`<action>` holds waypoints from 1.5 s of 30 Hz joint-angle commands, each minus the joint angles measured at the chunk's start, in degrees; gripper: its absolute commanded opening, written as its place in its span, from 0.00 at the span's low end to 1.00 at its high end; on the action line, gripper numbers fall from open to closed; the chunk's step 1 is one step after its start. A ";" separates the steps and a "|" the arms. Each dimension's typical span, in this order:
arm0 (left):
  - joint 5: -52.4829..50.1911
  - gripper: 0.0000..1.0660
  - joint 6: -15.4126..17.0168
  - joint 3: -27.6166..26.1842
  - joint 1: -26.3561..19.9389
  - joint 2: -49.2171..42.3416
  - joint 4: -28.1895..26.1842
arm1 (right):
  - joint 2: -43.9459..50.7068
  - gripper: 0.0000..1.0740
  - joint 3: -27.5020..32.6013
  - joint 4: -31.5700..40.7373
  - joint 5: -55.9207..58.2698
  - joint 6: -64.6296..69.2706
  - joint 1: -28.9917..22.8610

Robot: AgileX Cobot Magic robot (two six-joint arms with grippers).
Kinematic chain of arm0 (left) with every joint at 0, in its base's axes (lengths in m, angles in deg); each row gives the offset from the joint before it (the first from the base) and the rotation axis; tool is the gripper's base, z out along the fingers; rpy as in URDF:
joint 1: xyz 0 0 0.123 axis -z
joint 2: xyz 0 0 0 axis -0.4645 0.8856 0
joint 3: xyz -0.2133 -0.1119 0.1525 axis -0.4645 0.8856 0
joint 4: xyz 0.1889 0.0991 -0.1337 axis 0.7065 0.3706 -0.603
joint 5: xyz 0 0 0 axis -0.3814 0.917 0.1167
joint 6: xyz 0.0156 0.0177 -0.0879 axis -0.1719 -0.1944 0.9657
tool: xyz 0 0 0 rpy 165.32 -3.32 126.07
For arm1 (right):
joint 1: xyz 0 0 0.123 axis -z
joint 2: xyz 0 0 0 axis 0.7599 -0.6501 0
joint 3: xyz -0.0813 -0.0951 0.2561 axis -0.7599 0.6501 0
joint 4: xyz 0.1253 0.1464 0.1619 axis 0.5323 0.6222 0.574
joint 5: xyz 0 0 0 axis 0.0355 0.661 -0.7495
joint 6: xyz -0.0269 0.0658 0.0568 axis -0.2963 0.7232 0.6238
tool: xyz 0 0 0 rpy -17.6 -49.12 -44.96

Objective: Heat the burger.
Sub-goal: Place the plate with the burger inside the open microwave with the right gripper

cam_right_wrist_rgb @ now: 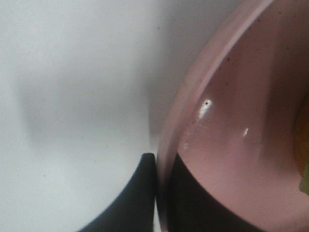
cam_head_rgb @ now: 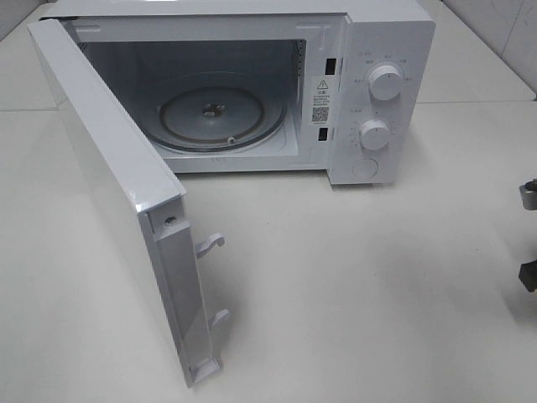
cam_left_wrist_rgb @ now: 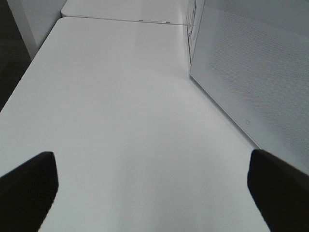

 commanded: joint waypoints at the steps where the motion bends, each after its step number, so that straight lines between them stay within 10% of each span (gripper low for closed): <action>1: -0.29 0.94 0.06 -0.06 -0.06 -0.17 -0.40 | 3.38 0.00 2.29 -3.50 1.43 3.44 -1.83; 21: -0.29 0.94 0.06 -0.06 -0.06 -0.17 -0.40 | 18.05 0.00 9.74 -14.09 7.39 12.20 -21.66; 45: -0.29 0.94 0.06 -0.06 -0.06 -0.17 -0.40 | 22.40 0.01 11.57 -13.81 3.72 -8.19 -45.78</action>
